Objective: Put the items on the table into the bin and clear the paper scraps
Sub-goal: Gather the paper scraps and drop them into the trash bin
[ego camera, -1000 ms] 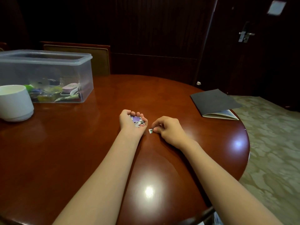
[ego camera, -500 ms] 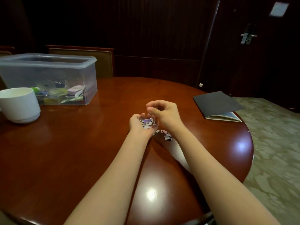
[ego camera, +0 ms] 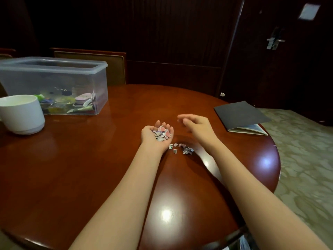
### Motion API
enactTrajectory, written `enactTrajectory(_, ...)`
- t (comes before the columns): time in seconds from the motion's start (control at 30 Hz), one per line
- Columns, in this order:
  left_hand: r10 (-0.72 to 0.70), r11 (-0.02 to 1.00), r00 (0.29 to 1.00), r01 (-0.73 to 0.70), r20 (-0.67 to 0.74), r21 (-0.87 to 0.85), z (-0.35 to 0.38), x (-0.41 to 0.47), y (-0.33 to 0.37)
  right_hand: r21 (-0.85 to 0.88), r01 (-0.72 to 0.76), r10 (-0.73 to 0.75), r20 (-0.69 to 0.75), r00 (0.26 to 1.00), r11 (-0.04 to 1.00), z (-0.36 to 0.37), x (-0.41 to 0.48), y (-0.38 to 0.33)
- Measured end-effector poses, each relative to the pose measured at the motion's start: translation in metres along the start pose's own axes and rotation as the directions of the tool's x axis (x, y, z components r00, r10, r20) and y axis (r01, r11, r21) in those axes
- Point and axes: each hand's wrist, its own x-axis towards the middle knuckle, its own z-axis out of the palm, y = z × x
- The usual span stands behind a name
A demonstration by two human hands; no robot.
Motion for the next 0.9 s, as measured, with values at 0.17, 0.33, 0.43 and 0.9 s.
enactTrajectory(0.17, 0.037, 0.999, 0.998, -0.038, -0.044, -0.015, -0.003, 0.002, 0.004, -0.32, -0.065, 0.199, 0.408, 0.891, 0.945, -0.015, -0.024, 0.012)
enactTrajectory(0.33, 0.039, 0.995, 0.998, -0.035, -0.044, 0.09, -0.006, -0.005, 0.012, -0.54, 0.157, 0.116, 0.437, 0.892, 0.827, 0.012, -0.029, 0.008)
enactTrajectory(0.43, 0.04, 0.991, 0.999, -0.037, -0.024, 0.132, -0.006, -0.012, 0.011, -0.59, 0.285, 0.028, 0.463, 0.886, 0.755, 0.02, -0.03, 0.012)
enactTrajectory(0.9, -0.154, 0.97, 0.984, 0.135, 0.083, 0.201, -0.021, -0.079, -0.038, -0.502, 0.334, -0.14, 0.385, 0.912, 0.798, -0.016, -0.083, 0.004)
